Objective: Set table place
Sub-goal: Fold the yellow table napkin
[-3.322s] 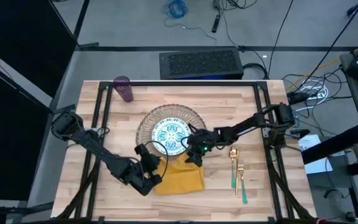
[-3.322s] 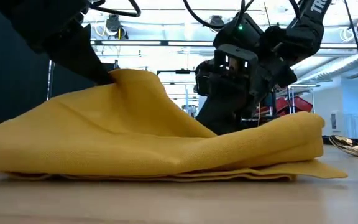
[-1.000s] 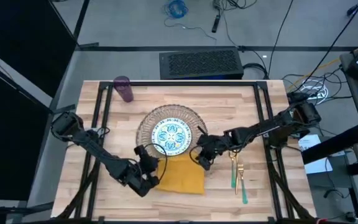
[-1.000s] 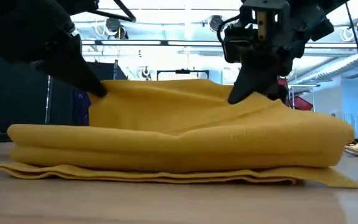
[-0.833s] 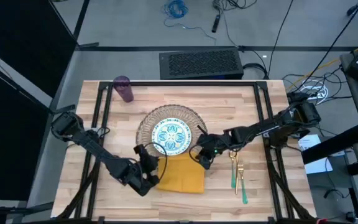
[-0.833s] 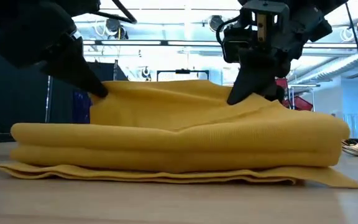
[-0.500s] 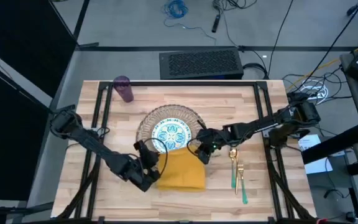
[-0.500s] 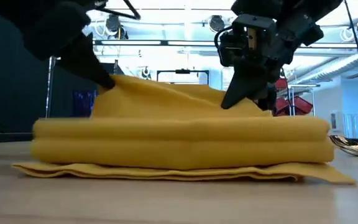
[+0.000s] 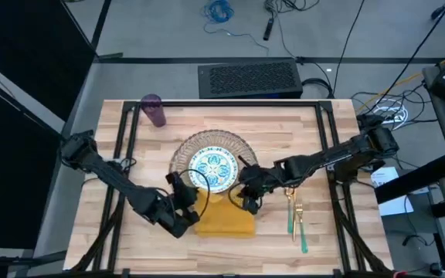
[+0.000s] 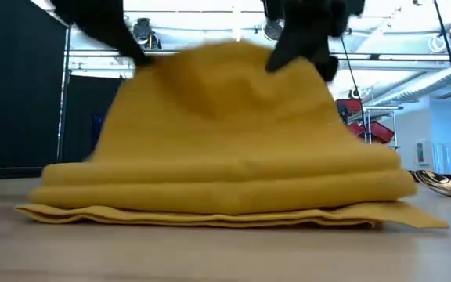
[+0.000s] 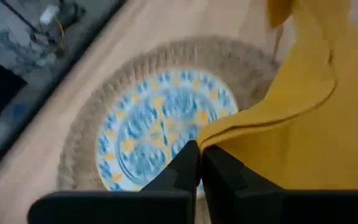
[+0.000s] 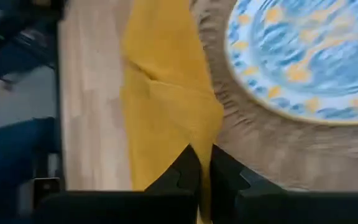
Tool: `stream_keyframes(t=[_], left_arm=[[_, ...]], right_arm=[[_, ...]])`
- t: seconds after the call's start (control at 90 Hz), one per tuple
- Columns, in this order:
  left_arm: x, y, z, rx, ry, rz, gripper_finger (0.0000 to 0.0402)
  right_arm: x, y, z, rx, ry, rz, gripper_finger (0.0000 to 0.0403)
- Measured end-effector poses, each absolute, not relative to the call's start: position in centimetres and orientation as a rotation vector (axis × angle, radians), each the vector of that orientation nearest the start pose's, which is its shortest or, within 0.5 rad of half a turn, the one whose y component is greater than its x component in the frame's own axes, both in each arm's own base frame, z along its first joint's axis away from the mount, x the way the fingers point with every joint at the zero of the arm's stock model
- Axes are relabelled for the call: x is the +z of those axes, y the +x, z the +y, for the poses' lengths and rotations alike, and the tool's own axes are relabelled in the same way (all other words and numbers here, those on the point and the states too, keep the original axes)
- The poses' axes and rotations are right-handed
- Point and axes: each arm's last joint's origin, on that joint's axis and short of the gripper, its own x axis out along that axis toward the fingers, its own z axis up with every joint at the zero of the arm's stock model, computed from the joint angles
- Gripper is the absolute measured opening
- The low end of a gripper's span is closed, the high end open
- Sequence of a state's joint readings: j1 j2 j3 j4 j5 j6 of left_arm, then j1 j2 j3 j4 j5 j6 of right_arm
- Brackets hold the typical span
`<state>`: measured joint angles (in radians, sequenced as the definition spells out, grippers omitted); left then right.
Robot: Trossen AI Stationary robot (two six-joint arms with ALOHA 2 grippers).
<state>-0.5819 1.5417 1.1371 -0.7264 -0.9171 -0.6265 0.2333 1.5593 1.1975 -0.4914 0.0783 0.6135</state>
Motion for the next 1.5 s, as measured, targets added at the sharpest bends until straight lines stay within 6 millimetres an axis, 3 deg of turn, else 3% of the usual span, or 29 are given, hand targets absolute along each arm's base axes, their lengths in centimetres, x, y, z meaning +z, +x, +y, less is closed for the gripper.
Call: stream_keyframes(t=[0.189, 0.378, 1.022, 1.322, 1.5], left_arm=[[30.4, 25.7, -13.9, 0.519, 0.209, 0.586, 0.0000], [32.2, 24.6, -13.2, 0.525, 0.218, 0.580, 0.0000], [32.7, 24.1, -12.8, 0.556, 0.251, 0.577, 0.0000], [34.0, 24.2, -12.8, 0.542, 0.262, 0.561, 0.0000], [34.0, 23.8, -13.6, 0.512, 0.238, 0.555, 0.0000]], right_arm=[[32.1, 32.0, 7.0, -0.205, 0.337, 0.854, 0.0000], [33.9, 31.4, 6.8, -0.245, 0.304, 0.878, 0.0000], [34.2, 31.3, 6.4, -0.299, 0.267, 0.872, 0.0000], [38.5, 30.3, 6.7, -0.315, 0.244, 0.807, 0.0000], [38.4, 29.6, 8.0, -0.299, 0.264, 0.853, 0.0000]])
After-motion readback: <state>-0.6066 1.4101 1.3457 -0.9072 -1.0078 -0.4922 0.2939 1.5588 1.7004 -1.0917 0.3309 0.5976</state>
